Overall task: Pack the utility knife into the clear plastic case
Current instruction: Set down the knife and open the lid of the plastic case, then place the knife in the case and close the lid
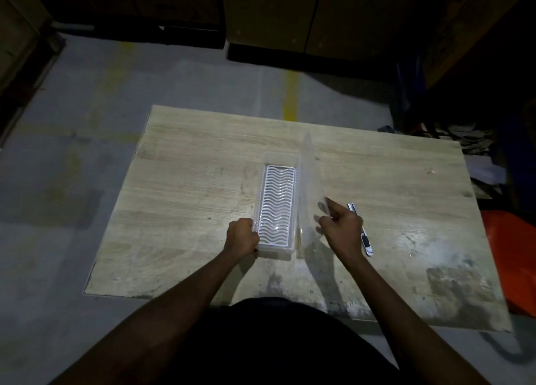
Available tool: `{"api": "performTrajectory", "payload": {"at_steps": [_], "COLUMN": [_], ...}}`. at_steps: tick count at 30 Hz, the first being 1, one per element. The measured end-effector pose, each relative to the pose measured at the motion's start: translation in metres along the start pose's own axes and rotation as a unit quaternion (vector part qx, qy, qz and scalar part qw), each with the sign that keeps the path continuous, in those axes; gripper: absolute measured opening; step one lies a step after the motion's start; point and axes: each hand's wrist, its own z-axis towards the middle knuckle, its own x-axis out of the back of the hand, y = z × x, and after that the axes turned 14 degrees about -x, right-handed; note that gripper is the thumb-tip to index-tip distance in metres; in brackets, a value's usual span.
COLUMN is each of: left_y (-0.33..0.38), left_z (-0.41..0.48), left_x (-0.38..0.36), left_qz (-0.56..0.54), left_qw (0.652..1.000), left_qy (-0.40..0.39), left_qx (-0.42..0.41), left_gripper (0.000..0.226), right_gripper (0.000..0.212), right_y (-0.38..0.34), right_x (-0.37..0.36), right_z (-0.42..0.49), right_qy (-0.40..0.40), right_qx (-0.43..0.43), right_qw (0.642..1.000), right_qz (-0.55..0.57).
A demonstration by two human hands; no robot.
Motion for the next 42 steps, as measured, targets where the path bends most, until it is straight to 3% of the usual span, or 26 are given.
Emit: {"api": "performTrajectory", "payload": {"at_steps": [7,10,13,15,18,24,30,34,42], "left_y": [0.007,0.008,0.012,0.013,0.013,0.018,0.026,0.032,0.048], "left_z": [-0.005,-0.011,-0.02,-0.023,-0.026,-0.029,-0.034,-0.038,-0.041], "left_x": [-0.001,-0.004,-0.006,-0.009,-0.014,-0.023,-0.035,-0.045,-0.063], "left_qz": [-0.051,-0.115,-0.142,-0.149,-0.155,-0.163,-0.167,-0.175,-0.203], "left_qw": [0.999,0.992,0.988,0.986,0.985,0.983,0.982,0.979,0.971], "left_qy": [0.018,0.042,0.056,0.062,0.059,0.05,0.051,0.068,0.076], "left_qx": [0.002,0.02,0.029,0.032,0.039,0.065,0.069,0.082,0.105], "left_gripper": [0.033,0.031,0.032,0.038,0.028,0.019,0.027,0.037,0.026], "right_gripper": [0.048,0.044,0.045,0.032,0.009,0.017,0.023,0.029,0.029], "right_y": [0.055,0.093,0.142,0.146,0.134,0.125,0.103,0.096,0.099], "right_x": [0.015,0.024,0.034,0.042,0.051,0.05,0.058,0.065,0.066], "right_z": [0.006,0.008,0.023,0.021,0.015,0.02,0.049,0.075,0.104], "right_qy": [-0.053,-0.014,0.021,0.028,0.022,-0.003,0.108,0.155,0.107], "right_qx": [-0.12,-0.073,-0.046,-0.075,-0.098,-0.144,-0.077,-0.087,-0.107], "right_qw": [0.989,0.994,0.962,0.951,0.94,0.913,0.932,0.924,0.925], "right_qz": [0.075,-0.082,-0.269,-0.299,-0.325,-0.382,-0.338,-0.339,-0.348]}}
